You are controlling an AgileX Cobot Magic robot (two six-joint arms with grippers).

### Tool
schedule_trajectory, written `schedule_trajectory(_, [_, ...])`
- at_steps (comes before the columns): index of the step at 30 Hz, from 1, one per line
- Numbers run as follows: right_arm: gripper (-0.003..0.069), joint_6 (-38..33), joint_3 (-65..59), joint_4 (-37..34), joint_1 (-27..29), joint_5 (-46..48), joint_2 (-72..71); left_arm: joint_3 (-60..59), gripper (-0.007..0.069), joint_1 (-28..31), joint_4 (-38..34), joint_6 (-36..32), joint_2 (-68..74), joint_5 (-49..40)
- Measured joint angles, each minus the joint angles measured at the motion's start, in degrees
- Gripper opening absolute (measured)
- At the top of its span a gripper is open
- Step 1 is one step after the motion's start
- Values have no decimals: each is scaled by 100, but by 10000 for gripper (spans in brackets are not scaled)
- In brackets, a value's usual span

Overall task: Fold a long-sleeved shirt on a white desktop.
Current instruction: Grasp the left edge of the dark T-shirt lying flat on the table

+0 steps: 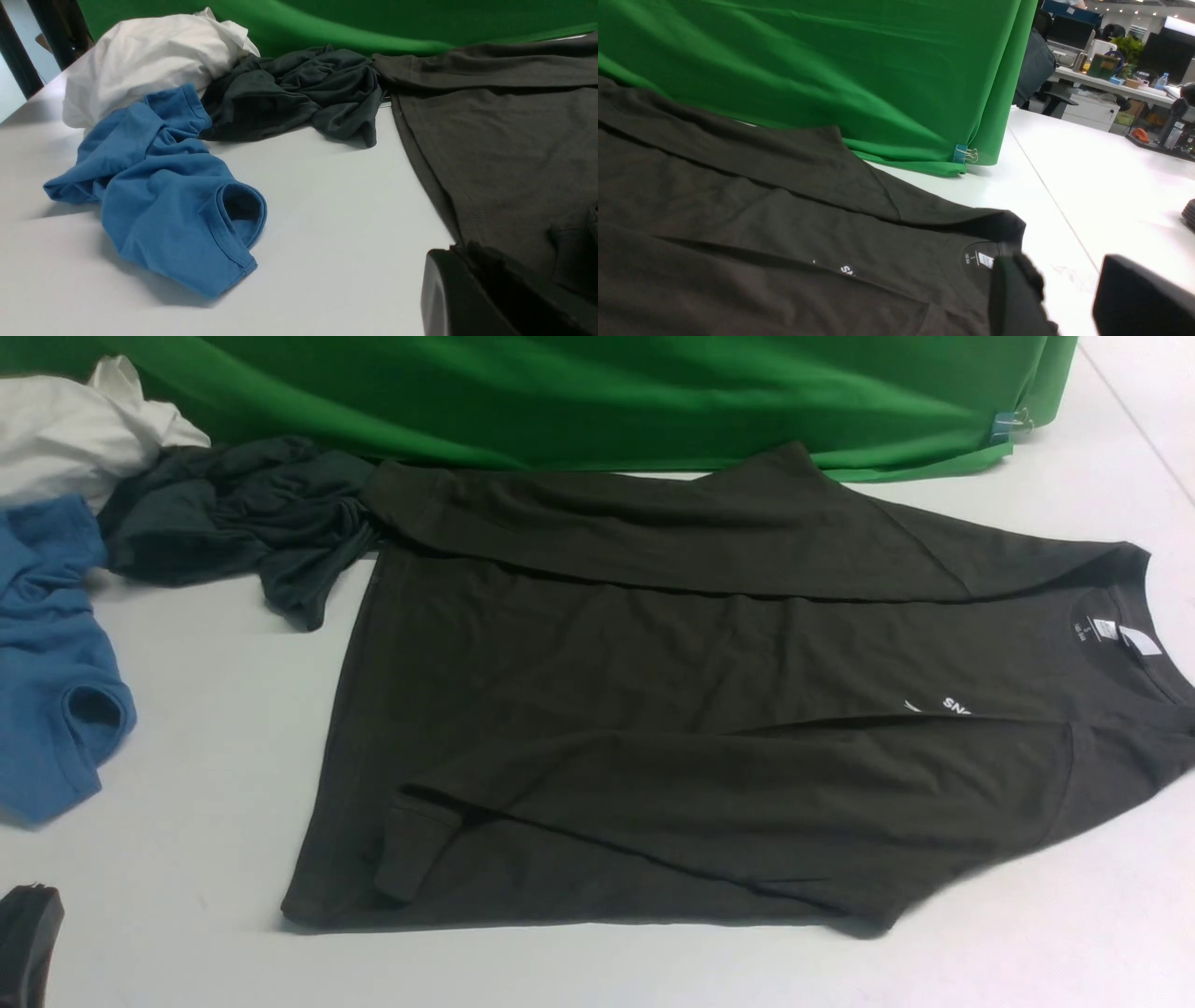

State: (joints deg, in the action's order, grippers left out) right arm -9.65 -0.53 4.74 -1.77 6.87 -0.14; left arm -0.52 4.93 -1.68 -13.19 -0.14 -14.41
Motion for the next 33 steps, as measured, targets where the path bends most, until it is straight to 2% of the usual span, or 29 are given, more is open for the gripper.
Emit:
schedule_trajectory(28, [241,0,0,0,0,-17,0,0,37,0,9,0,0,-2])
schedule_trajectory(33, [241,0,0,0,0,-441,0,0,37,0,20,0,0,-2])
